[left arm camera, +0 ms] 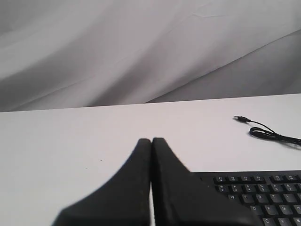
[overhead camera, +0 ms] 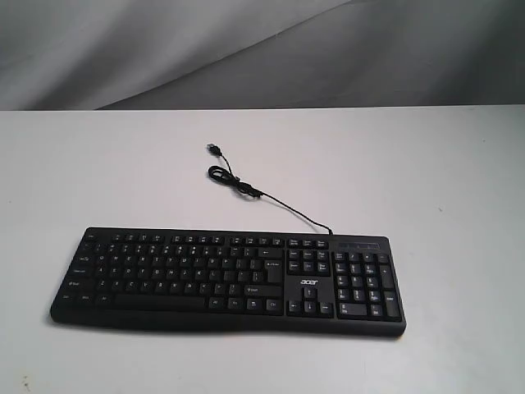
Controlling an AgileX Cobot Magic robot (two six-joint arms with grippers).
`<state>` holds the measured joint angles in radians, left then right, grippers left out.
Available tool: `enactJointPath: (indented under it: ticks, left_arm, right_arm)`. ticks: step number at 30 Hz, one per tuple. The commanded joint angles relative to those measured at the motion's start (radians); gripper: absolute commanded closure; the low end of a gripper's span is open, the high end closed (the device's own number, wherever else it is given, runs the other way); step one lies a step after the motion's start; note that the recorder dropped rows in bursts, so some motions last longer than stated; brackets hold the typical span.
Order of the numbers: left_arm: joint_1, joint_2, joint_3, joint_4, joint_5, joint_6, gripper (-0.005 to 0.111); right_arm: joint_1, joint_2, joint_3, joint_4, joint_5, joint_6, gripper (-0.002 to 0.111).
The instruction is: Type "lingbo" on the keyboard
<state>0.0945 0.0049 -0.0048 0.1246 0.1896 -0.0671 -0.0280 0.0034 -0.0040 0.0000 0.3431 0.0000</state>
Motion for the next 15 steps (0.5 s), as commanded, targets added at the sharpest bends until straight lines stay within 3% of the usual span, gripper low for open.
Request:
enactJointPath:
  ticks: [1,8,15]
  left_arm:
    - [-0.005,-0.005,0.005,0.0,-0.008,-0.002,0.106]
    - [-0.005,-0.005,0.005,0.0,-0.008,-0.002,0.106]
    - [-0.005,-0.005,0.005,0.0,-0.008,-0.002,0.106]
  right_arm:
    - [-0.006,-0.003,0.004,0.0,0.0,-0.007,0.108]
    - [-0.006,-0.003,0.004,-0.007,-0.05,-0.007,0.108]
    - [-0.006,-0.003,0.004,0.061,-0.481,0.0,0.108]
